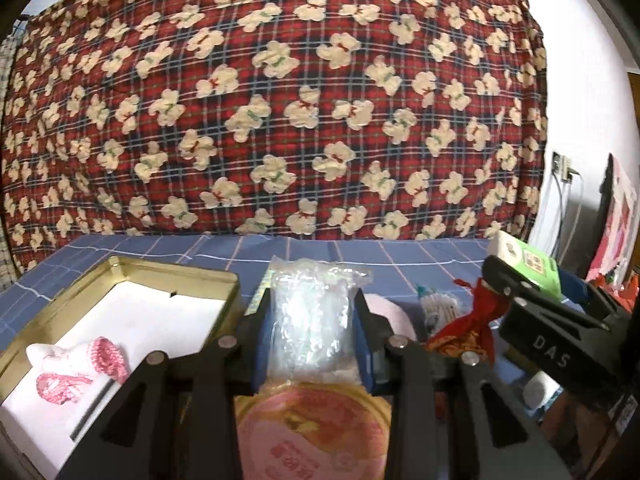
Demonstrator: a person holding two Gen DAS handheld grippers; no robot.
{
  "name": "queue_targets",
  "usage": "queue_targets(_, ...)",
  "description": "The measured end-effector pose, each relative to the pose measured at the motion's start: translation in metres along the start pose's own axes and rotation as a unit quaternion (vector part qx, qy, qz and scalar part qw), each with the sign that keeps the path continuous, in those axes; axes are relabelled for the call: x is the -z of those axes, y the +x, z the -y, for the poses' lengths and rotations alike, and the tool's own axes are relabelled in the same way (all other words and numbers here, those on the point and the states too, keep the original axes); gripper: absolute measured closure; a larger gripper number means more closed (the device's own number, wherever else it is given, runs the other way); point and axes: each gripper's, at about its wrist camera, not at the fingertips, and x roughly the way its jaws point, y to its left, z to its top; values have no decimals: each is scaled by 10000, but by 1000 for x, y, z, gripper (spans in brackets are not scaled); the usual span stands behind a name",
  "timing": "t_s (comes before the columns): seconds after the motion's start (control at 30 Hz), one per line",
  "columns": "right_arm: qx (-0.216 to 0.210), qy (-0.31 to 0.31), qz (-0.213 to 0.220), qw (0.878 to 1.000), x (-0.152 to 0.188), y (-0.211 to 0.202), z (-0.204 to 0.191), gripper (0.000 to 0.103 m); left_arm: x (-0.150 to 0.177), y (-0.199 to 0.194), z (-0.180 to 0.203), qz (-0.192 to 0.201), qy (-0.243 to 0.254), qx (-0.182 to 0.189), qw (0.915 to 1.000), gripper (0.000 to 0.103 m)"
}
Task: Organize soft objects
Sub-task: 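Carry the plastic bag toward the gold tray with the left tool while the right tool holds the tissue pack, then hold the plastic bag beside the gold tray with the left tool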
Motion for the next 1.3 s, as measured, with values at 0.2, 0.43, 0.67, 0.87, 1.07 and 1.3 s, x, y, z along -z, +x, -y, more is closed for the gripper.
queue_targets(0.2, -16, -44, -9, 10000, -1, 4, -6, 20, 0, 1, -6, -3, -101, -212, 9997, 69)
queue_targets(0.43, -39, -136, 10, 9999, -1, 7, -18, 20, 0, 1, -15, 18, -248, -390, 9989, 69)
queue_targets(0.67, -184, -180, -21, 9997, -1, 10, -26, 20, 0, 3, -18, -3, -284, -516, 9983, 69)
queue_targets(0.87, -324, -189, -56, 9993, -1, 12, -29, 20, 1, 3, -23, -12, -364, -651, 9972, 69)
queue_targets(1.07, -413, -248, -59, 9988, -1, 13, -35, 20, 1, 4, -29, -36, -463, -746, 9961, 69)
queue_targets(1.3, -602, -343, -99, 9975, -1, 15, -43, 20, 1, 5, -33, -50, -522, -828, 9952, 69)
